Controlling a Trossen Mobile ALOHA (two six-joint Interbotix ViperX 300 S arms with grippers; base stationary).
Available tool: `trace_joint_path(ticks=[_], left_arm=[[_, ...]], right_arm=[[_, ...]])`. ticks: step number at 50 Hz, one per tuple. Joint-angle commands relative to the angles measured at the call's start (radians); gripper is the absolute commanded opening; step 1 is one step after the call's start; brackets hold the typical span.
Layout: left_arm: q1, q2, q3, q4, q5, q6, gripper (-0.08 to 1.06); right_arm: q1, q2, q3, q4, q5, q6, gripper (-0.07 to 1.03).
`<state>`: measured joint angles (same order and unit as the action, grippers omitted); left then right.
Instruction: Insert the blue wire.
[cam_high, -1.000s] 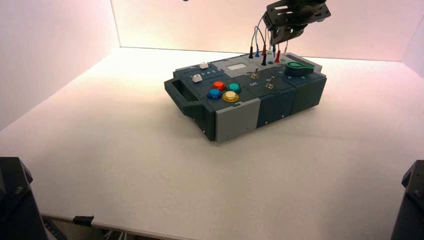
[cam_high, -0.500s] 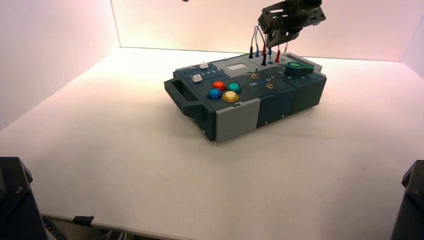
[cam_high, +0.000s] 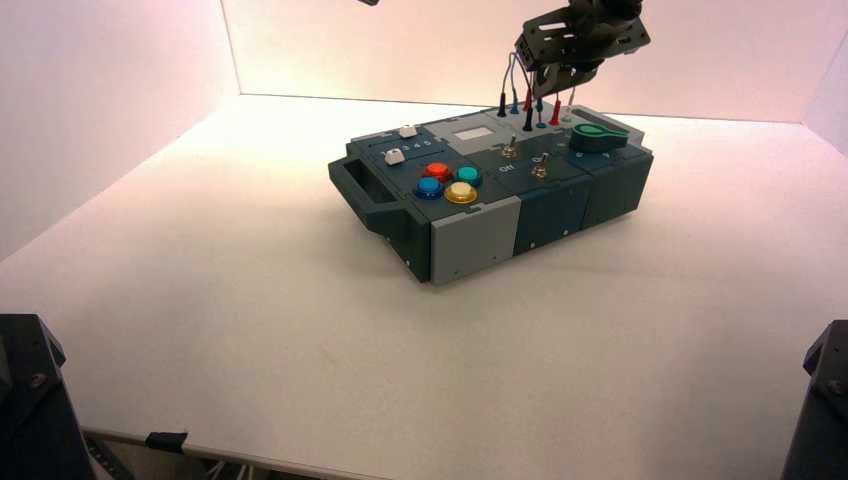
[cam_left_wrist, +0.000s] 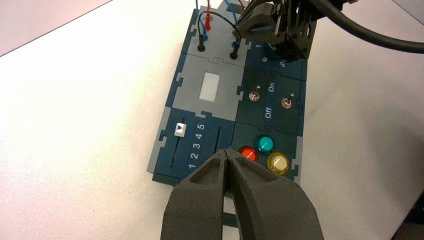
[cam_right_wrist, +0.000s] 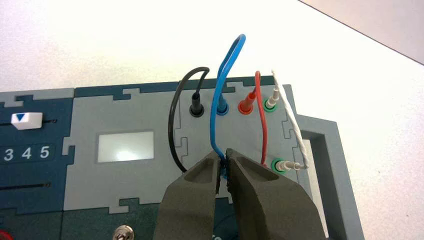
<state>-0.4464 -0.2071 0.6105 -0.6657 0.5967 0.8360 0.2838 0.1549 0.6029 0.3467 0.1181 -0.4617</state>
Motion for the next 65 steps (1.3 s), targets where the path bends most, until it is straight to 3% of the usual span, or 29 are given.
trace_joint_path(ticks=[1,65], left_arm=[[-0.003,-0.017,-0.02,-0.002,-0.005,0.003,-0.03],[-0.003,-0.018,-0.02,0.002,0.0,0.005,-0.03]], right_arm=[[0.003,-0.014,-0.014,0.002,-0.014,0.002,-0.02],[-0.008,0.006,0.012,-0.009,-0.034,-0.003,-0.02]])
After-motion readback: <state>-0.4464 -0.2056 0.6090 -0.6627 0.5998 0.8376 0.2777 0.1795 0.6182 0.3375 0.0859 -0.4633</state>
